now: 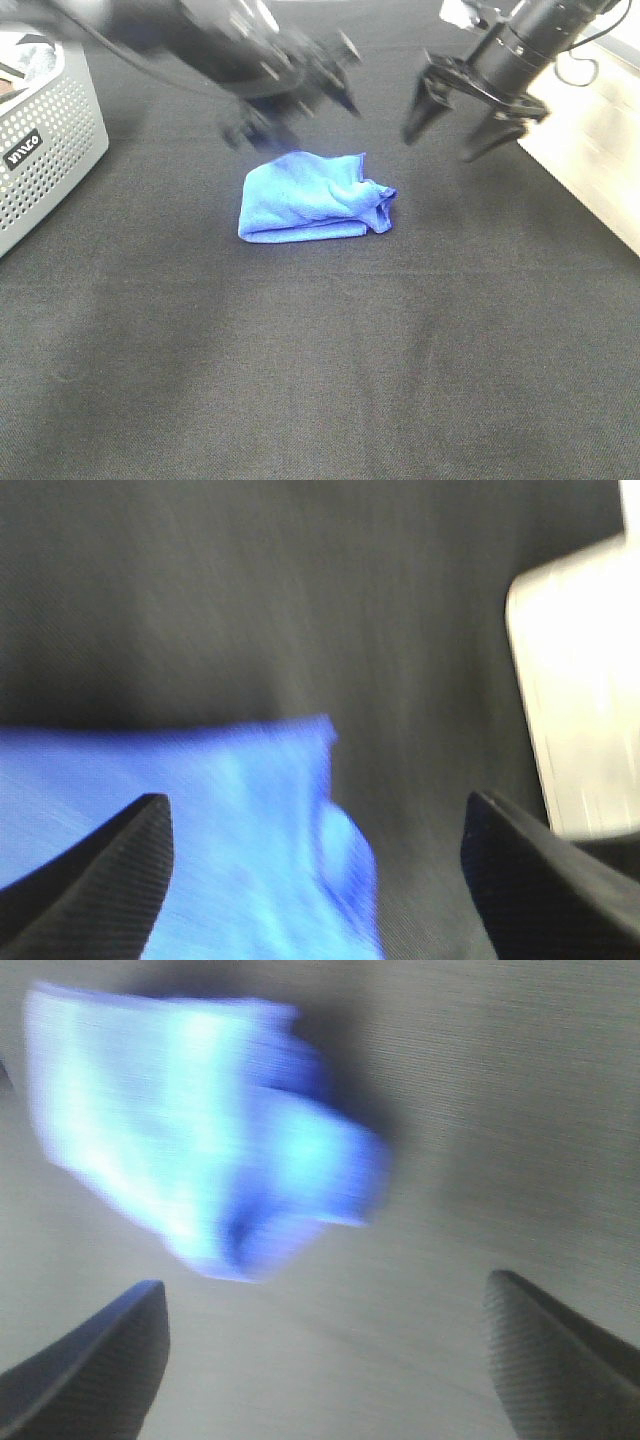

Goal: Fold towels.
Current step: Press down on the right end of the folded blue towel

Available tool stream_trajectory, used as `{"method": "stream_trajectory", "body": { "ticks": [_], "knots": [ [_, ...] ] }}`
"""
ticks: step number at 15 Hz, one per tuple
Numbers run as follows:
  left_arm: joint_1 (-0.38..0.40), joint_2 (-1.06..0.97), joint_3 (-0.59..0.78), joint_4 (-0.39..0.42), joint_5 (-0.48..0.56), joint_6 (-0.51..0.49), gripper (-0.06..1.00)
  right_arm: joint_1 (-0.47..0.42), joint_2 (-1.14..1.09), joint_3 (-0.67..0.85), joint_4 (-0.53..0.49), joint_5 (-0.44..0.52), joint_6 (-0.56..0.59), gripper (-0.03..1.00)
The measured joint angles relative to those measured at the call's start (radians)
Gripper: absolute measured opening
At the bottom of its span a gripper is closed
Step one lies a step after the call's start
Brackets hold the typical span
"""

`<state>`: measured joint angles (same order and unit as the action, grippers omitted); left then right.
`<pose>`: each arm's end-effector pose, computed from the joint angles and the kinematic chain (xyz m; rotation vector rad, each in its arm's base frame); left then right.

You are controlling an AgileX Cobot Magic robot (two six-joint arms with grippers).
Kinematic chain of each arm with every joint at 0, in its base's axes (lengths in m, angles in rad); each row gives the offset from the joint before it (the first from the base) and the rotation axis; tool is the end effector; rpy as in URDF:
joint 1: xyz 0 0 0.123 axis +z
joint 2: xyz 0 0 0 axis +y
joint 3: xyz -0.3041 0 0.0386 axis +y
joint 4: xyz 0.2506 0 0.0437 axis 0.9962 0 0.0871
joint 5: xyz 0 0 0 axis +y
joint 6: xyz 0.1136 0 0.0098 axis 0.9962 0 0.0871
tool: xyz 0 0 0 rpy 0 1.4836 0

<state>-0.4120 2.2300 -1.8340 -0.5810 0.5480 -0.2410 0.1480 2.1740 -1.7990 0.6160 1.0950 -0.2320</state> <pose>0.4839 -0.2471 0.2064 -0.2719 2.4829 -0.8756 0.4661 0.1287 0.2062 -0.2016 2.8152 0.8192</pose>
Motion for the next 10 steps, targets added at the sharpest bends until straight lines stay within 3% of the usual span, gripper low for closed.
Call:
{"method": "stream_trajectory", "body": {
  "ticks": [5,6,8,10],
  "knots": [
    [0.173,-0.053,0.000,0.055,0.125,0.053,0.76,0.131,0.075,0.000,0.349,-0.084,-0.192,0.80],
    [0.203,-0.053,0.000,0.064,0.165,0.055,0.76,0.151,0.117,0.000,0.459,-0.093,-0.240,0.80],
    [0.216,-0.054,0.000,0.073,0.199,0.061,0.76,0.153,0.182,0.000,0.587,-0.105,-0.296,0.80],
    [0.216,-0.054,0.000,0.076,0.218,0.082,0.76,0.136,0.237,0.000,0.618,-0.122,-0.314,0.80]
  ]
}}
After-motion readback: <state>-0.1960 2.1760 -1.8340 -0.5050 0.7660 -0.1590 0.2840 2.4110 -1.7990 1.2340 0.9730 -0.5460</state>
